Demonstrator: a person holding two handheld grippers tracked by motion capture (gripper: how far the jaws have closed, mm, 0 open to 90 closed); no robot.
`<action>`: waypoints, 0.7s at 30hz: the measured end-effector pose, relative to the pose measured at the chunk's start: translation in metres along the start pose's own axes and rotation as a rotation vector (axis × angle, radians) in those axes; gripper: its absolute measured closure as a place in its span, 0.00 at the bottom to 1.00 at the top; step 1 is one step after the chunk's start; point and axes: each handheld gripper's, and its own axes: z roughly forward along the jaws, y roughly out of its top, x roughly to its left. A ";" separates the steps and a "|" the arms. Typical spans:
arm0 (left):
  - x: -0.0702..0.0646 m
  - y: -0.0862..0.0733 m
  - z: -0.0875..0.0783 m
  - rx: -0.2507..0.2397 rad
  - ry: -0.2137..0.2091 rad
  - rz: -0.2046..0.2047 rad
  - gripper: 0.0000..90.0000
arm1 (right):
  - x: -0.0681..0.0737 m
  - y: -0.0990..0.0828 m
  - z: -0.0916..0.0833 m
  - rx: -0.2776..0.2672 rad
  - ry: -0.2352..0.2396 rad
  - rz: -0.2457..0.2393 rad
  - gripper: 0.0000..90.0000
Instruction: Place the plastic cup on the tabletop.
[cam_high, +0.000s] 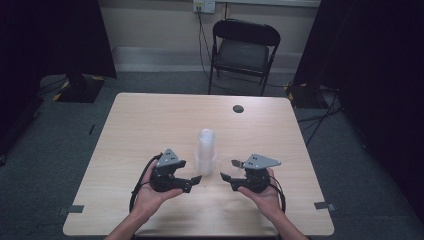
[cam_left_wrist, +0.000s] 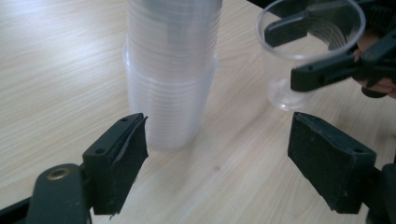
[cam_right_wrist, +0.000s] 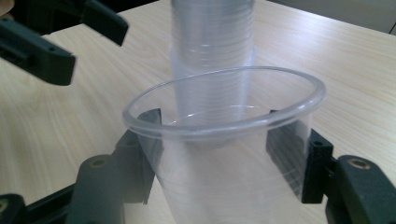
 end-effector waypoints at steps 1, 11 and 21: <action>0.001 -0.001 -0.001 -0.005 0.002 -0.003 0.22 | -0.002 0.001 0.000 -0.004 -0.003 0.004 0.41; 0.010 -0.027 -0.018 0.036 0.058 0.004 0.18 | -0.017 0.004 -0.001 -0.011 -0.042 0.044 0.40; 0.026 -0.048 -0.026 0.031 0.078 -0.078 0.18 | -0.034 0.008 0.004 -0.012 -0.098 0.075 0.40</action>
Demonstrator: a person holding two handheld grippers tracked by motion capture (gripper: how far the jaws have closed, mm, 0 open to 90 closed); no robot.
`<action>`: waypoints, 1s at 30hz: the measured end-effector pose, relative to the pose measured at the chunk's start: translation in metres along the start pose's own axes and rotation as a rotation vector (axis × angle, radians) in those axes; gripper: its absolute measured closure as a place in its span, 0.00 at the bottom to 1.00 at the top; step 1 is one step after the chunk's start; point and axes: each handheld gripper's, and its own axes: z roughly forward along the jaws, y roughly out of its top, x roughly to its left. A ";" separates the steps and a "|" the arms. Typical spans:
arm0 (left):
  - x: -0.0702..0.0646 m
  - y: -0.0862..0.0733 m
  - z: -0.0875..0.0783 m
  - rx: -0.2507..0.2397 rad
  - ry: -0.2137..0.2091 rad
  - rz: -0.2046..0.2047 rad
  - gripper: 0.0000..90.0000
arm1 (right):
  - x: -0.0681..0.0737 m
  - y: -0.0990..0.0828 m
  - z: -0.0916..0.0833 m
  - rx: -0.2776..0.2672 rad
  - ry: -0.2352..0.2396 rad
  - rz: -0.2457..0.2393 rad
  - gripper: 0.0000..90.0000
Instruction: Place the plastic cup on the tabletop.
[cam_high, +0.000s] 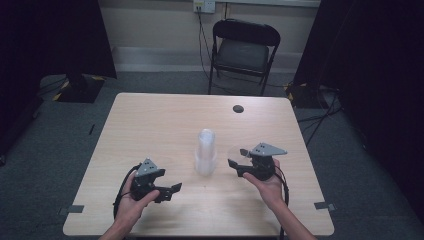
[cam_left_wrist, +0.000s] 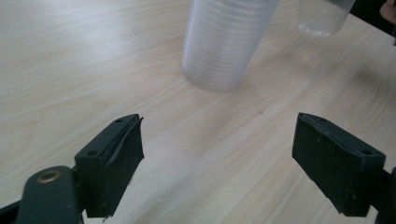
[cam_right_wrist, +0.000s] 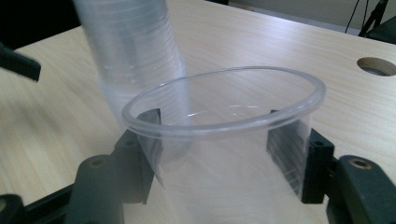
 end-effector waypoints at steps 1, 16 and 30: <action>0.001 -0.002 0.000 -0.003 -0.001 0.001 0.18 | -0.002 0.002 0.001 -0.004 -0.001 0.006 0.40; 0.001 -0.006 -0.002 -0.014 0.024 0.051 0.18 | -0.031 0.021 0.018 -0.049 -0.090 0.054 0.40; 0.005 -0.009 -0.001 -0.008 0.042 0.019 0.18 | -0.046 0.029 0.054 -0.039 -0.098 0.103 0.39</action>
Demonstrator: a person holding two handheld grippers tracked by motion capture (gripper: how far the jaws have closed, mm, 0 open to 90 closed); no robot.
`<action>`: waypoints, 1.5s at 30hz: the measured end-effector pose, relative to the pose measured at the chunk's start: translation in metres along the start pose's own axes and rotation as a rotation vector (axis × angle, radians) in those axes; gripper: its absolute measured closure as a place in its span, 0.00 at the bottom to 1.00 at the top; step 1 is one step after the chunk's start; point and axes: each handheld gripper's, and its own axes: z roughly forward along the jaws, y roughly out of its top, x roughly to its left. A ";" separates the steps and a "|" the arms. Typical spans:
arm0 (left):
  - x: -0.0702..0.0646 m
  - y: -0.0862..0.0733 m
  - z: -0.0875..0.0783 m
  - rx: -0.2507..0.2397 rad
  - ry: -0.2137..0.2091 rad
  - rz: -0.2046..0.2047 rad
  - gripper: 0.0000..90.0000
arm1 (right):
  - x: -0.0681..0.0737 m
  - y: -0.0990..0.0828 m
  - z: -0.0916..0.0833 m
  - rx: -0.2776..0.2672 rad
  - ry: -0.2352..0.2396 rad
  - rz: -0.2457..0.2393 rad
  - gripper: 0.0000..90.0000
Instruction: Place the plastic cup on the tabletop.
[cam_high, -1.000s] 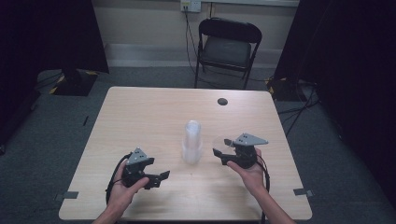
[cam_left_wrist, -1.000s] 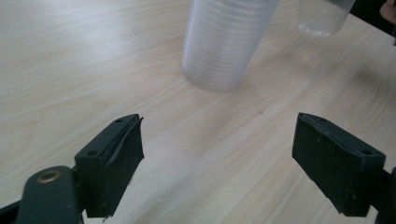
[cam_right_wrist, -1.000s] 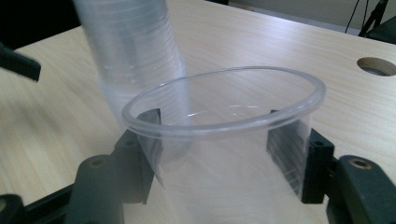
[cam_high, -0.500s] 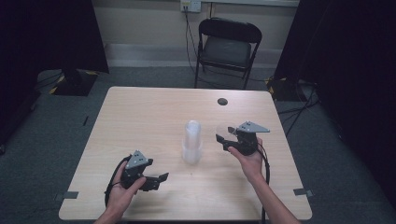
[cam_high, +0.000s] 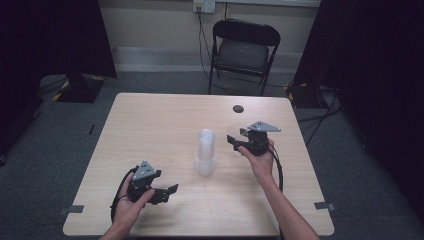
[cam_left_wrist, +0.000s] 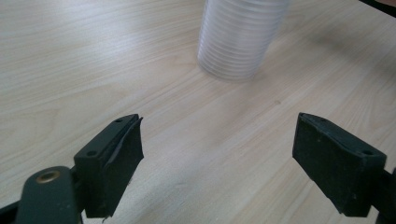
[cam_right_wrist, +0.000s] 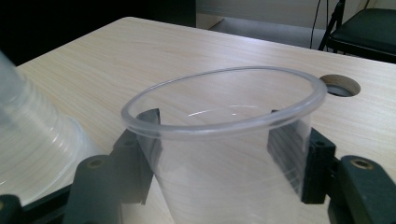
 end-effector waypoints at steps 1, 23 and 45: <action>0.000 0.000 0.000 0.001 0.000 0.001 0.18 | 0.000 0.000 0.003 0.002 -0.002 -0.002 0.38; 0.002 -0.001 -0.002 -0.012 0.011 0.000 0.19 | -0.010 -0.018 0.033 0.027 0.013 0.019 0.34; 0.002 -0.001 -0.002 -0.010 0.010 0.001 0.19 | -0.009 -0.030 0.027 0.067 0.007 0.004 0.25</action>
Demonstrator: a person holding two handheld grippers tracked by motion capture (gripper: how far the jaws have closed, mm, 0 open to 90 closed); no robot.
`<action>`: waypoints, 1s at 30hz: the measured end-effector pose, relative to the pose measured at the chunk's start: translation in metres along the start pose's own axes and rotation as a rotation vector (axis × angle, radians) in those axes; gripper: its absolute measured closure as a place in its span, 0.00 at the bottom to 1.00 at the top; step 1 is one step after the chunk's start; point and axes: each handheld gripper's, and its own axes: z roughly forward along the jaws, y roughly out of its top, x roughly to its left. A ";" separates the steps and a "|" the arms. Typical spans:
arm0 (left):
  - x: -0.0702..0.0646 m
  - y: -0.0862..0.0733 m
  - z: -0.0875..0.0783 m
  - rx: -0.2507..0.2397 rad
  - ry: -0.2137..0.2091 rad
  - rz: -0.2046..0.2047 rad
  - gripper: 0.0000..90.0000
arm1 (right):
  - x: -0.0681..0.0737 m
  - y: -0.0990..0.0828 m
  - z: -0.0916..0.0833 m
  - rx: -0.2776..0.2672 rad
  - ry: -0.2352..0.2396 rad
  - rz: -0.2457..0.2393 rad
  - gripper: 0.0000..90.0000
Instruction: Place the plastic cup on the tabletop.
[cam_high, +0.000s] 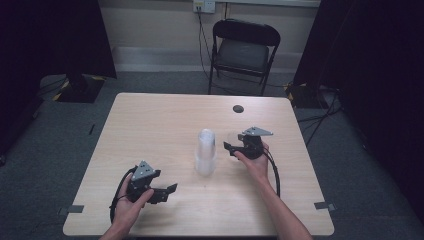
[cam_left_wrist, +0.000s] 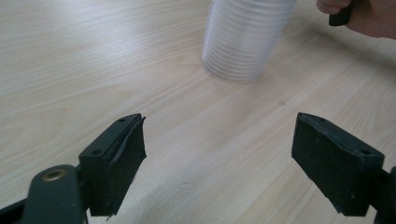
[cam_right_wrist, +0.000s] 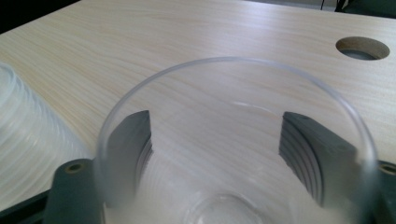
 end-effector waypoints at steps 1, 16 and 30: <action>0.000 0.000 0.000 0.000 0.000 0.000 0.19 | -0.001 -0.001 0.000 -0.001 -0.007 0.001 0.23; 0.004 0.000 0.000 -0.002 0.008 -0.012 0.19 | -0.003 -0.008 -0.006 0.027 -0.017 0.017 0.17; 0.016 0.002 -0.007 -0.024 0.045 -0.032 0.19 | -0.002 -0.013 -0.026 0.048 0.015 0.025 0.17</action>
